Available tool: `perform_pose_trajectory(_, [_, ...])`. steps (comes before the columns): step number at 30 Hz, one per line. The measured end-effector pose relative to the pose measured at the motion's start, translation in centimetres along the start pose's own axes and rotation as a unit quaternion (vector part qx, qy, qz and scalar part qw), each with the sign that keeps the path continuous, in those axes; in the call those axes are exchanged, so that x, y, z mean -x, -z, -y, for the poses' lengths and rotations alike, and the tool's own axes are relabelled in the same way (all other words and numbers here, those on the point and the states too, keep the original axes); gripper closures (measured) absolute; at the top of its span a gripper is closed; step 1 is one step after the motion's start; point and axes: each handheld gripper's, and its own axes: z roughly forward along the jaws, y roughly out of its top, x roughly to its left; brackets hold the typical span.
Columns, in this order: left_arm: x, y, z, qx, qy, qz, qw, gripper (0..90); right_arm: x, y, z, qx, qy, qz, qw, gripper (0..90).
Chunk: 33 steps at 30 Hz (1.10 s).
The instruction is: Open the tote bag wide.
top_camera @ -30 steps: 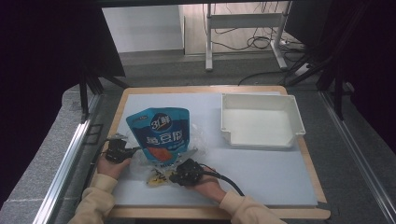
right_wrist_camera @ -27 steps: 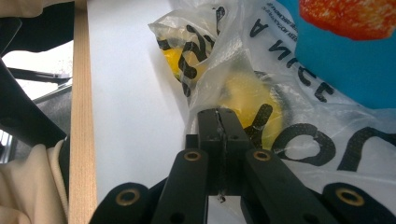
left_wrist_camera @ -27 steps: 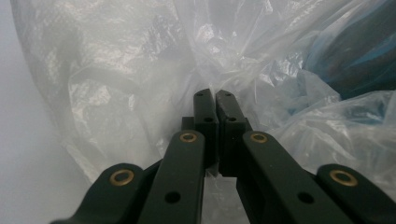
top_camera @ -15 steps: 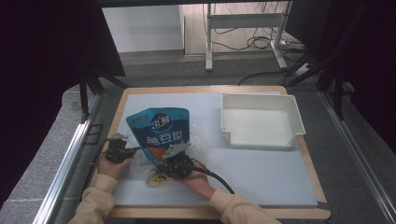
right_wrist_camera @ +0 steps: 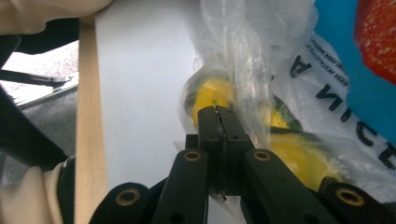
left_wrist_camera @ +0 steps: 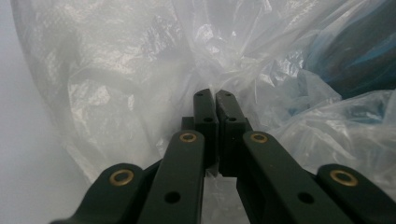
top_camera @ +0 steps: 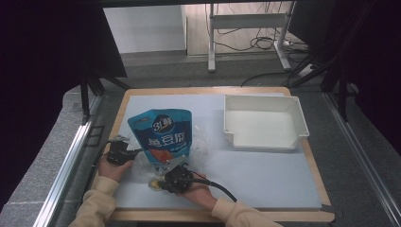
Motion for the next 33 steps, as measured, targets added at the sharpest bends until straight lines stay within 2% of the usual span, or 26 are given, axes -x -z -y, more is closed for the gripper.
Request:
perform_pose_trajectory(3, [0.0,0.0,0.0,0.0,0.0,0.0,1.0,89.1,-0.1,0.3,0.1,0.0,0.001,-0.003,1.0,89.1])
perform_pose_trajectory(7, [0.0,0.0,0.0,0.0,0.0,0.001,1.0,89.1,-0.2,3.6,-0.7,0.033,0.009,0.011,0.9994,89.0])
perform_pose_trajectory(11, [0.0,0.0,0.0,-0.001,0.0,0.001,1.0,89.1,0.7,7.7,-0.7,0.067,0.0,0.041,0.9969,89.0])
perform_pose_trajectory(13, [0.0,0.0,0.0,0.0,0.001,0.0,1.0,89.1,1.7,9.7,-0.4,0.082,-0.012,0.061,0.9947,89.1])
perform_pose_trajectory(16, [0.0,0.0,0.0,0.001,0.001,0.0,1.0,89.1,3.4,11.5,0.5,0.083,-0.024,0.104,0.9909,89.1])
perform_pose_trajectory(20, [0.0,0.0,0.0,0.001,0.001,-0.001,1.0,89.1,6.4,12.0,2.7,0.058,-0.056,0.143,0.9865,89.1])
perform_pose_trajectory(23, [0.0,0.0,0.0,0.001,0.001,0.0,1.0,89.1,8.2,11.6,4.4,0.035,-0.082,0.162,0.9828,89.1])
perform_pose_trajectory(25, [0.0,0.0,0.0,0.0,0.001,0.0,1.0,89.1,9.2,11.3,5.1,0.028,-0.099,0.166,0.9808,89.1])
perform_pose_trajectory(29, [0.0,0.0,0.0,0.0,0.0,-0.001,1.0,89.1,10.0,10.6,6.2,0.006,-0.113,0.175,0.978,89.1])
perform_pose_trajectory(33, [0.0,0.0,0.0,0.001,0.0,0.0,1.0,89.0,10.2,10.3,6.5,0.006,-0.115,0.173,0.9781,89.1])
